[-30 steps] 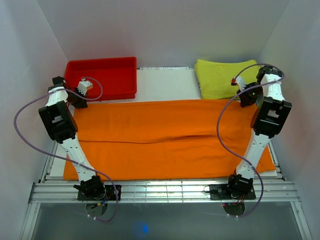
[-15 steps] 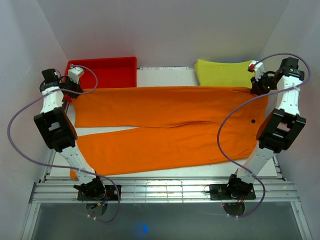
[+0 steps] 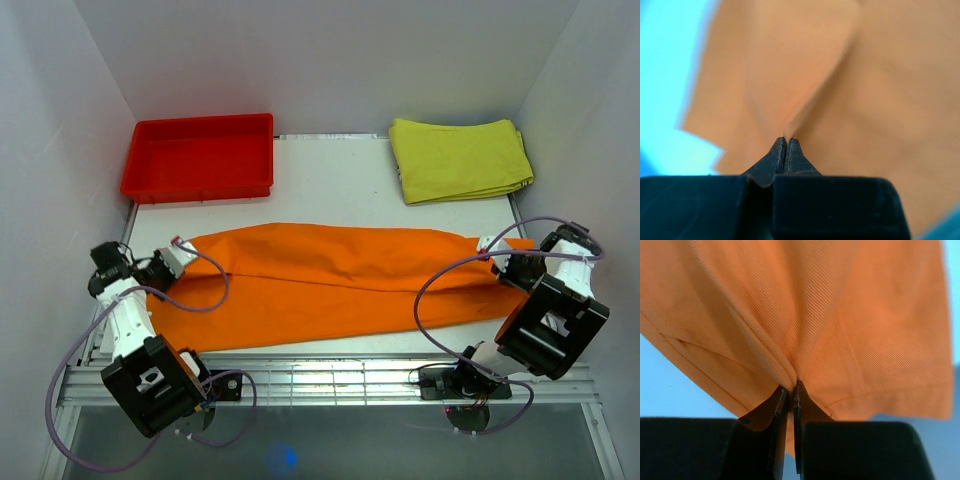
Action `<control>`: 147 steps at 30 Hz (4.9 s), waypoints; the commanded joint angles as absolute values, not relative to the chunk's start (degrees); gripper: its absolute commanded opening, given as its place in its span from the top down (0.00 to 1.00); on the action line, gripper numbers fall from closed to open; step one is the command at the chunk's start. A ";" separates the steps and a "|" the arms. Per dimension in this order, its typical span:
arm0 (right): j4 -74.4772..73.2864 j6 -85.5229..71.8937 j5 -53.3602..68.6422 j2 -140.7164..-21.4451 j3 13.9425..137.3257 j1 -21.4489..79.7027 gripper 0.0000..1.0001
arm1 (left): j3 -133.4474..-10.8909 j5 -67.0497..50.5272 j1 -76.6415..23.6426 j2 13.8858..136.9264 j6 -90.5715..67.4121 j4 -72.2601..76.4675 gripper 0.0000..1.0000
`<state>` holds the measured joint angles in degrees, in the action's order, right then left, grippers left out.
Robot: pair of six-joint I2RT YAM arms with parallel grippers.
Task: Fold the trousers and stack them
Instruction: Fold the trousers
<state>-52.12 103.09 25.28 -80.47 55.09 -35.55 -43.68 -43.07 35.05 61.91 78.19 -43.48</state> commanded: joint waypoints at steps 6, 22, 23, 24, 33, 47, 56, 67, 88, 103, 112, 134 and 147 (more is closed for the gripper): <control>-50.10 113.04 16.70 -81.99 49.83 -37.27 0.92 | -36.38 -30.59 36.21 68.63 89.57 -61.25 1.00; -62.92 99.40 26.28 -95.72 79.97 -38.75 0.92 | -77.34 -35.16 37.18 95.63 84.80 -73.70 1.00; -63.63 101.67 26.28 -95.36 80.07 -39.02 0.92 | -77.87 -34.55 37.44 95.10 86.73 -75.92 1.00; -64.33 103.08 25.41 -94.40 79.81 -39.72 0.92 | -77.44 -32.54 38.31 94.31 91.36 -78.29 1.00; -61.00 116.89 17.24 -88.42 65.67 -44.47 0.92 | -51.70 -11.53 45.79 79.10 104.96 -78.24 1.00; -53.09 105.58 10.20 -93.06 56.95 -38.24 0.92 | -53.95 -13.01 40.88 102.99 67.28 -48.26 1.00; -52.73 94.23 9.93 -96.41 59.67 -29.18 0.92 | -70.29 -8.44 30.68 113.45 56.70 -40.34 1.00; -55.89 89.56 10.55 -98.61 65.12 -26.63 0.92 | -83.41 -13.35 29.88 115.52 57.82 -46.75 1.00; -65.80 86.58 16.16 -93.16 73.28 -24.52 0.40 | -77.95 -31.81 39.29 93.79 65.05 -57.30 0.02; -57.14 58.47 24.17 -90.97 75.25 11.75 0.58 | -80.24 -33.22 43.24 99.31 40.62 -60.21 0.27; -48.36 51.69 24.79 -94.39 73.83 31.98 0.60 | -74.71 -28.57 43.51 97.03 34.64 -58.45 0.30; -30.94 39.73 12.49 -94.39 56.34 46.76 0.52 | -69.25 -26.10 47.64 93.25 28.15 -55.19 0.25; -29.62 41.14 8.79 -96.33 52.29 44.04 0.84 | -76.12 -26.63 47.72 93.08 86.08 -64.07 0.39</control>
<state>-28.71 40.86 11.77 -94.32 54.52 45.32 -74.94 -25.82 47.42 93.41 66.70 -59.22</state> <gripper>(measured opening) 0.171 0.631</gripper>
